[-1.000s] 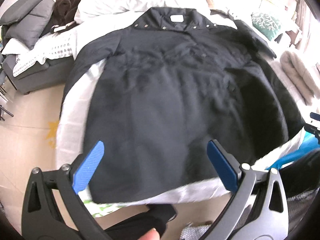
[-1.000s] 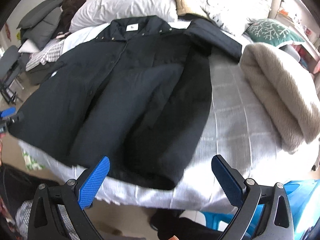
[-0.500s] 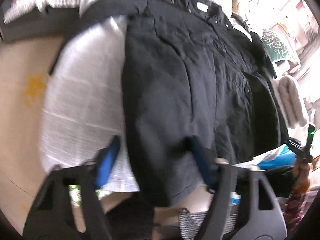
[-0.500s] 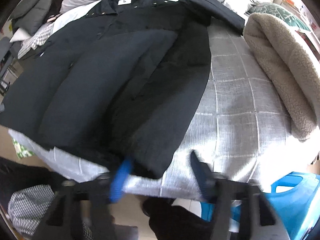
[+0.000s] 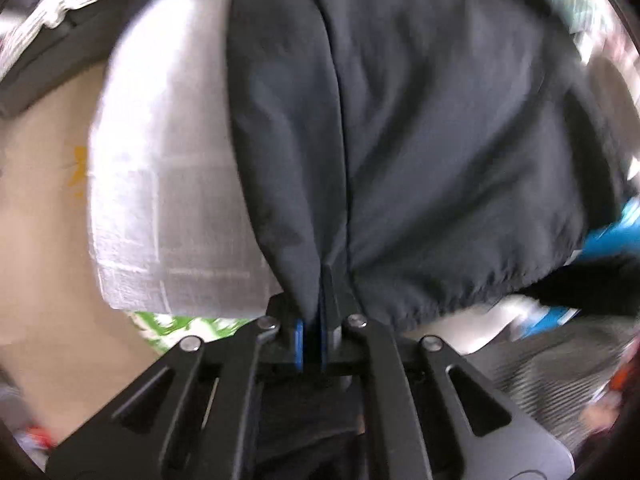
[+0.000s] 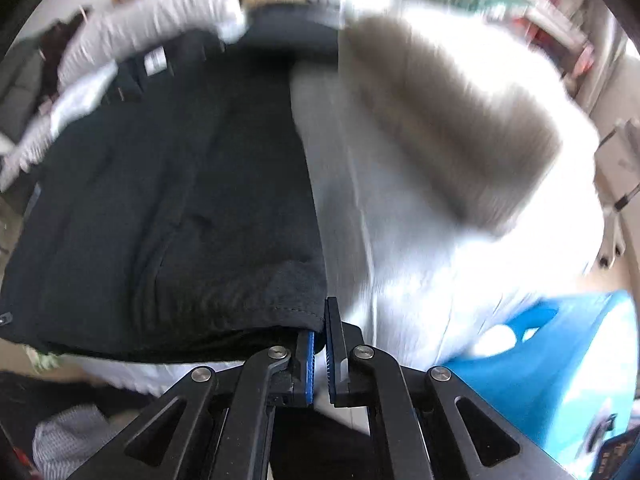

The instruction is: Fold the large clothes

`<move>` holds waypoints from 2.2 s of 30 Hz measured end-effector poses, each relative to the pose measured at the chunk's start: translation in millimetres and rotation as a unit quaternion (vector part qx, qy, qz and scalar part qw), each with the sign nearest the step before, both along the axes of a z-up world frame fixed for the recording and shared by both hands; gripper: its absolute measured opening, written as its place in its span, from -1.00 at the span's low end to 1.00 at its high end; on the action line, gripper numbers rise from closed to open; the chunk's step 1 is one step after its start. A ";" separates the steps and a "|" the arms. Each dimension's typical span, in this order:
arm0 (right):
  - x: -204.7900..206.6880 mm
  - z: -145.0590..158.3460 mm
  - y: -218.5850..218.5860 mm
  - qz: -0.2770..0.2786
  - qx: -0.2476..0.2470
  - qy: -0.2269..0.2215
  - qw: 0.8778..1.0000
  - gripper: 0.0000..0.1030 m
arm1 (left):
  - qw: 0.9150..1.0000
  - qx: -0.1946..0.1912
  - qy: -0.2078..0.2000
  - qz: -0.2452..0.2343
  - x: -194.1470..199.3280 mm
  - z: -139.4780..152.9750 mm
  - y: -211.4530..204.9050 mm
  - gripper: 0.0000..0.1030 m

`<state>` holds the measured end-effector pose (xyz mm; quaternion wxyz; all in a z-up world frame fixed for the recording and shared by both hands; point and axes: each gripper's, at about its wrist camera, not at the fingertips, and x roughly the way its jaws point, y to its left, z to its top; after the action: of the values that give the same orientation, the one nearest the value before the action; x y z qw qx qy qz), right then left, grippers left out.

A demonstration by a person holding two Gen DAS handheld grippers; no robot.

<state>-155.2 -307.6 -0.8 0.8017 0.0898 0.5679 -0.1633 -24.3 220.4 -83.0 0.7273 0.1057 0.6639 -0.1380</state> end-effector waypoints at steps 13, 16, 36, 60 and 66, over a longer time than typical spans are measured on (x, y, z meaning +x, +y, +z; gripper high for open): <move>-33.4 34.1 30.6 0.054 -0.029 -0.019 0.998 0.00 | 0.977 -0.019 -0.193 -0.086 -58.4 88.4 -74.3 0.46; -25.6 41.1 70.6 0.126 -0.009 -0.056 0.990 0.09 | 0.966 -0.065 -0.188 -0.164 -79.5 74.9 -124.8 0.46; -21.6 -15.8 227.9 0.479 0.016 -0.091 0.873 0.05 | 0.925 -0.185 -0.191 -0.270 -95.6 39.3 -194.2 -0.79; 14.6 -62.1 283.5 0.527 0.109 -0.056 0.841 -1.00 | 0.913 -0.310 -0.157 -0.215 -71.9 60.4 -167.3 -0.80; 22.6 -52.7 262.9 0.491 0.102 -0.054 0.864 -0.83 | 0.910 -0.309 -0.156 -0.228 -72.6 60.2 -175.8 -0.80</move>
<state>-132.6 -44.7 -53.5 0.7940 -0.1107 0.5080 0.3149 -97.0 44.7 -22.8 0.7668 0.0444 0.4243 -0.4795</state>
